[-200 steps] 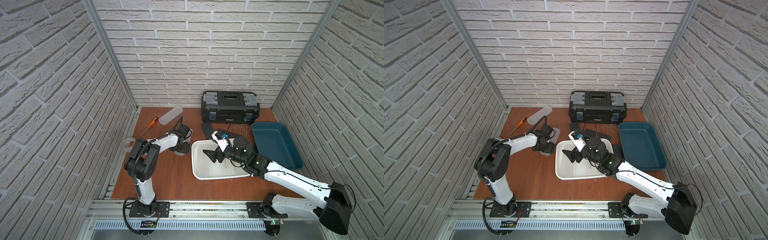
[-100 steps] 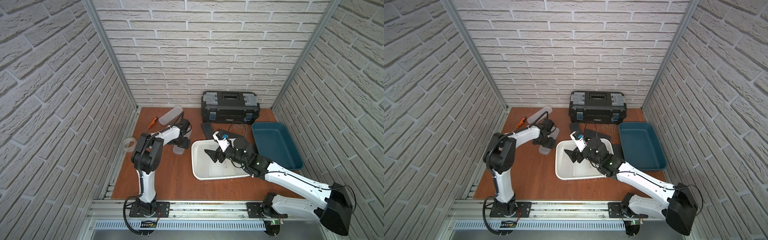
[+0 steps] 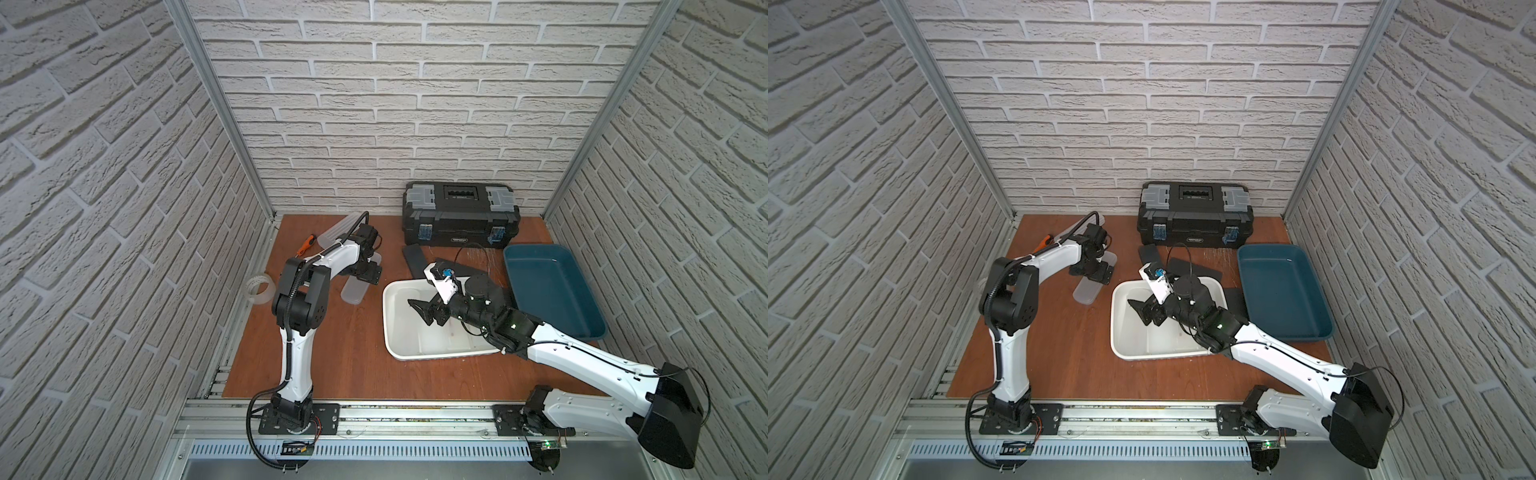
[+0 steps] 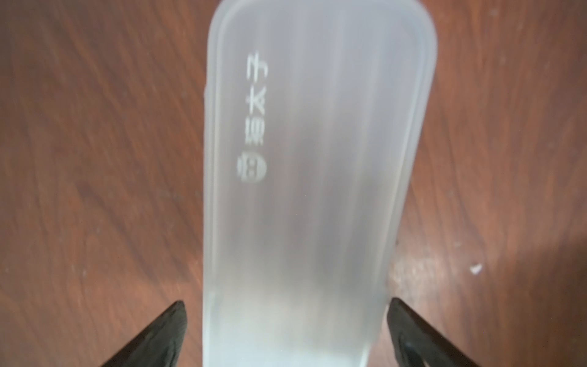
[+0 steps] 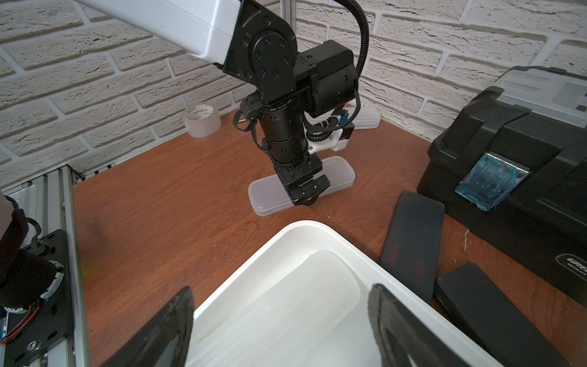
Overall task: Place the pencil cases by color into the storage box
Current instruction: Move the pencil case to the center of the board.
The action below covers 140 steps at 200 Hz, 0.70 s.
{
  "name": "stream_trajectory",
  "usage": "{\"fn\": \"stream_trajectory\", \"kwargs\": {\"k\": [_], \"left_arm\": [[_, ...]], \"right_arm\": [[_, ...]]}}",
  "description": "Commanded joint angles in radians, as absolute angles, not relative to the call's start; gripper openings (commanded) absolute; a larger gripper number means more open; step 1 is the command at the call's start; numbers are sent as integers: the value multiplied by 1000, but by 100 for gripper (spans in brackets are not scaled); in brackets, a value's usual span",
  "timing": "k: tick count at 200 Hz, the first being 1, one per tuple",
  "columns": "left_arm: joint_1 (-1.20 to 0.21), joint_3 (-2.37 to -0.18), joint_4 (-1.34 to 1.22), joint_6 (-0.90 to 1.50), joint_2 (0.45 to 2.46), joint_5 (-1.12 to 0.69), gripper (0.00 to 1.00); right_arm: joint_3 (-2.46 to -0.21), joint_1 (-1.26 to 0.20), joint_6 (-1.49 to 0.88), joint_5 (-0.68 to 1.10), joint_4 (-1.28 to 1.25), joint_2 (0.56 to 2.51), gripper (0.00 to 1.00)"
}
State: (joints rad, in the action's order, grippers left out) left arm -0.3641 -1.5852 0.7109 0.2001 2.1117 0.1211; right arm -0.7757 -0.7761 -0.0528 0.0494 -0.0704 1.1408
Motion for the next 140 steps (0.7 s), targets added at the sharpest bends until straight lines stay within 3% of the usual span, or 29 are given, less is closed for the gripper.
{"fn": "stream_trajectory", "kwargs": {"k": [1, 39, 69, 140], "left_arm": [[-349, -1620, 741, 186, 2144, 87, 94], [-336, -1615, 747, 216, 2152, 55, 80], [-326, -1575, 740, 250, 2124, 36, 63], [-322, -1225, 585, 441, 1887, -10, 67]], "right_arm": [[-776, -783, -56, 57, -107, 1145, 86], [-773, -783, -57, 57, -109, 1143, 86], [-777, -782, -61, 60, -104, 1146, 86], [-799, -782, -94, 42, -82, 1156, 85]]}}
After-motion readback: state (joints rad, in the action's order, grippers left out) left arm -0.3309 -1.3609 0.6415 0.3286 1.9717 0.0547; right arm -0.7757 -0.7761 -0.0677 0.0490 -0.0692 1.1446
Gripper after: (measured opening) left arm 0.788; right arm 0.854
